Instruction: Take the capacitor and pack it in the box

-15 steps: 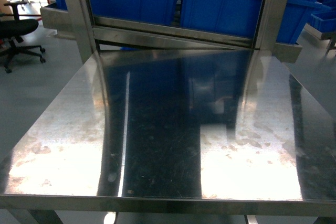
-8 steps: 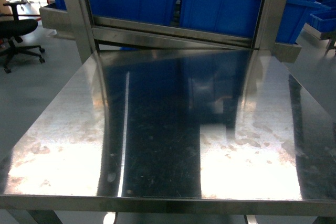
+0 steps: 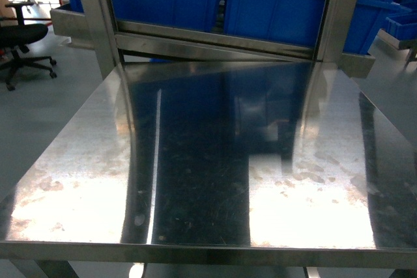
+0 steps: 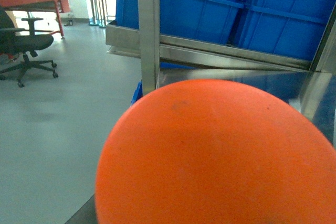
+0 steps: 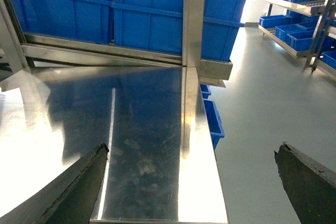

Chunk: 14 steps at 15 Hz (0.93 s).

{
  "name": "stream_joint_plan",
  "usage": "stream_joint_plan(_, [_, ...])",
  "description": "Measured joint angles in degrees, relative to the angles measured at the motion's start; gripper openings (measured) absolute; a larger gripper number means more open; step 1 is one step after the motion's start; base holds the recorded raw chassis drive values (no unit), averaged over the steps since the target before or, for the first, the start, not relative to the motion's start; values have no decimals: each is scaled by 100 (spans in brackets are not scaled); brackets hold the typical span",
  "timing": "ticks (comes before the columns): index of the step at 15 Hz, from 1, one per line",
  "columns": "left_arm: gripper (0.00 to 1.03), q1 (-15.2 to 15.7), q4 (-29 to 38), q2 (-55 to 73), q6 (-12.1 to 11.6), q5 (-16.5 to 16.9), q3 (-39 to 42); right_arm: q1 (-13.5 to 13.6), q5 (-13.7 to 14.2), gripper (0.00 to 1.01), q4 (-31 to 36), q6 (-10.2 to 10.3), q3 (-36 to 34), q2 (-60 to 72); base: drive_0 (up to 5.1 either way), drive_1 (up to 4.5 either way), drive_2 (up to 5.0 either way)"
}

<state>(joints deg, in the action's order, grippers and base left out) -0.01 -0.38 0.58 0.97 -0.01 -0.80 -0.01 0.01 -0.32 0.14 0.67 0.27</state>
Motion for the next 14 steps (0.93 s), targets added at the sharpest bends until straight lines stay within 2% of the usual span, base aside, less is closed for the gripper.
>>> stream_joint_plan(14, [43,0,13,2,0,2,0,0,2,98,7,0,0,0,0,0,0])
